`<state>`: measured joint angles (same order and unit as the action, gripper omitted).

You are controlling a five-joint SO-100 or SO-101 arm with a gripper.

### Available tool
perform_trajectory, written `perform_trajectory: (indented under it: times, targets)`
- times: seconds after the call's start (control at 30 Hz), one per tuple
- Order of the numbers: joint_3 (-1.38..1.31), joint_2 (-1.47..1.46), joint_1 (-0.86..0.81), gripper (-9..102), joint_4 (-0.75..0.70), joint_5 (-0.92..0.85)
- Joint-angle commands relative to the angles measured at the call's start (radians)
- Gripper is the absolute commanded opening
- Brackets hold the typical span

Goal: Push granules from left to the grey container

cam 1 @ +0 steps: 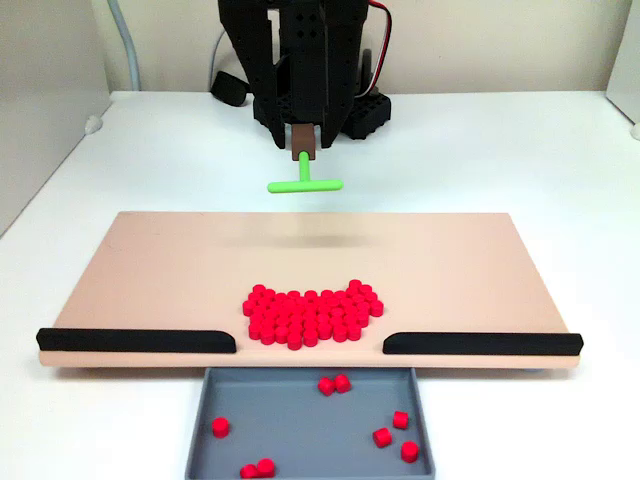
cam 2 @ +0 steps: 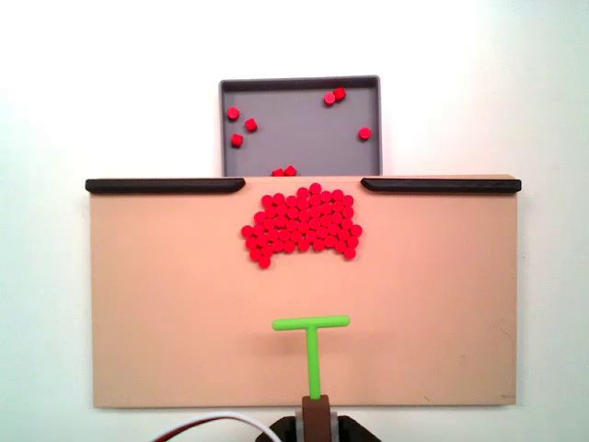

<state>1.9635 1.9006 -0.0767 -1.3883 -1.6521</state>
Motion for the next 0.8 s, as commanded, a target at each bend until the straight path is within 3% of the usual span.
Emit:
perform_trajectory:
  times: [0.0, 0.77]
  targets:
    - [-0.018, 0.005, 0.003, 0, 0.005, 0.000]
    - [-0.020, -0.005, 0.008, 0, 0.005, 0.008]
